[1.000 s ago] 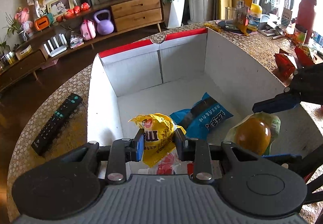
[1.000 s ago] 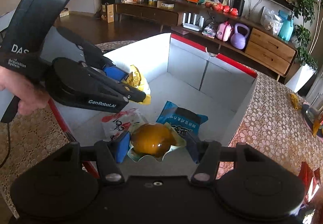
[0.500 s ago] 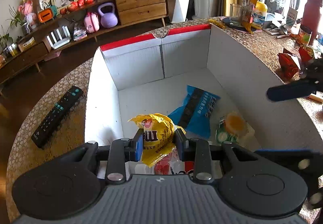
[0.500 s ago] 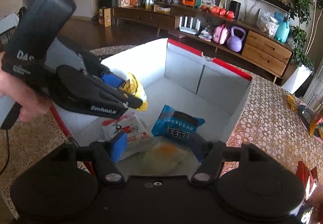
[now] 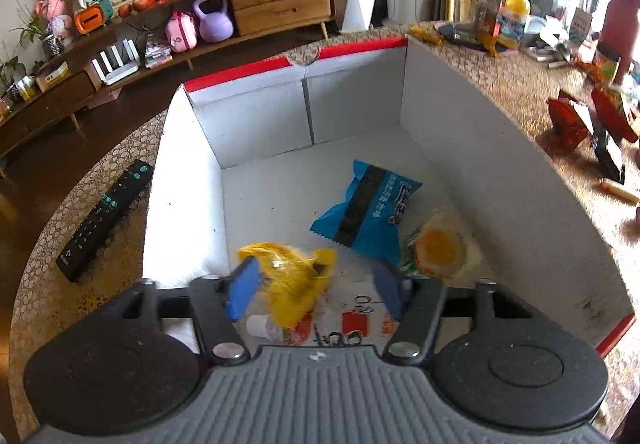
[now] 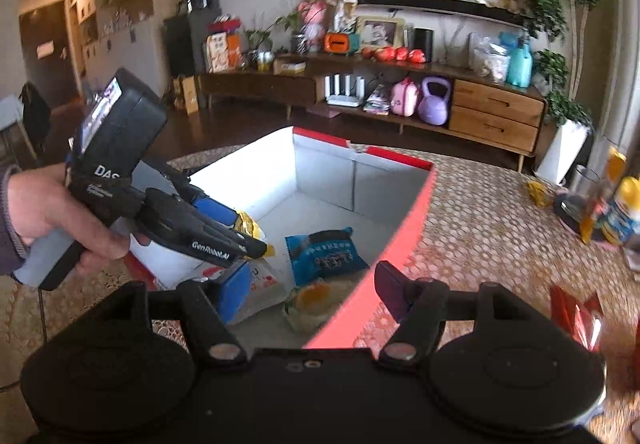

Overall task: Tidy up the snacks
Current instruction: 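Open the right tool to drop the egg while the left tool releases the M&M's bag, then move both open tools back over the snacks on the table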

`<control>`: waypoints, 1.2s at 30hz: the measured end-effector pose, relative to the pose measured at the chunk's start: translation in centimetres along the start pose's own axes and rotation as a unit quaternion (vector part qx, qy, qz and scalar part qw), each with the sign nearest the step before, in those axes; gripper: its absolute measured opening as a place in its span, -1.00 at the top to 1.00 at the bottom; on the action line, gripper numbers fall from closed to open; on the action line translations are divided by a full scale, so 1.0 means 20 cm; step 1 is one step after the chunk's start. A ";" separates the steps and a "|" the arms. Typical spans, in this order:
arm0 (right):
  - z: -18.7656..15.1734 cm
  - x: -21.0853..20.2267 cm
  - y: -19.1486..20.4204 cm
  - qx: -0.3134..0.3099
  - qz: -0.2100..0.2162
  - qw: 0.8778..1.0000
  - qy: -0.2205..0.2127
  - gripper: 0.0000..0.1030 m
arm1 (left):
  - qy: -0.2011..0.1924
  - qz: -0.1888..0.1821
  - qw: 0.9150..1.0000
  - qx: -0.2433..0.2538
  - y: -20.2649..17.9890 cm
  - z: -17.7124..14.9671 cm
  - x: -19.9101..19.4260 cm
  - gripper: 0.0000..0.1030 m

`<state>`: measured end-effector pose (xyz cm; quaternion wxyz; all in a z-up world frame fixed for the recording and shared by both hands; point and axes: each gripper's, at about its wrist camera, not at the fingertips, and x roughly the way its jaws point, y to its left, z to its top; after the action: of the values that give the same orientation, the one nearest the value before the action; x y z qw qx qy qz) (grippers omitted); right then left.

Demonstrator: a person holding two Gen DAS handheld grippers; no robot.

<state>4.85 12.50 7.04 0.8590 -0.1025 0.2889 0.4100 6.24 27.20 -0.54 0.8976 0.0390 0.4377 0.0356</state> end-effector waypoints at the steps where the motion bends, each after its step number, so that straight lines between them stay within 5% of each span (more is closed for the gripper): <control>1: -0.02 -0.03 -0.02 0.007 -0.005 1.000 -0.005 -0.32 | -0.006 0.007 1.000 -0.006 -0.01 0.00 -0.02 -0.56; 17: -0.43 -0.41 -0.48 0.122 -0.123 0.984 -0.030 -0.32 | -0.127 -0.038 0.990 -0.041 -0.32 0.06 -0.34 -0.64; 22: -0.55 -0.48 -0.57 0.142 -0.148 0.978 -0.028 -0.32 | -0.142 -0.053 0.988 -0.022 -0.48 0.10 -0.39 -0.64; 27: -0.66 -0.54 -0.63 0.160 -0.165 0.973 -0.027 -0.33 | -0.165 -0.064 0.984 -0.014 -0.63 0.13 -0.41 -0.88; 36: -0.79 -0.63 -0.74 0.186 -0.196 0.963 -0.027 -0.38 | -0.153 -0.096 0.983 0.024 -0.93 0.13 -0.35 -0.88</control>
<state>3.27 -11.65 0.57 0.9339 0.0153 0.3109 0.1757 4.49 7.97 4.75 0.9520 0.0229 0.2978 -0.0675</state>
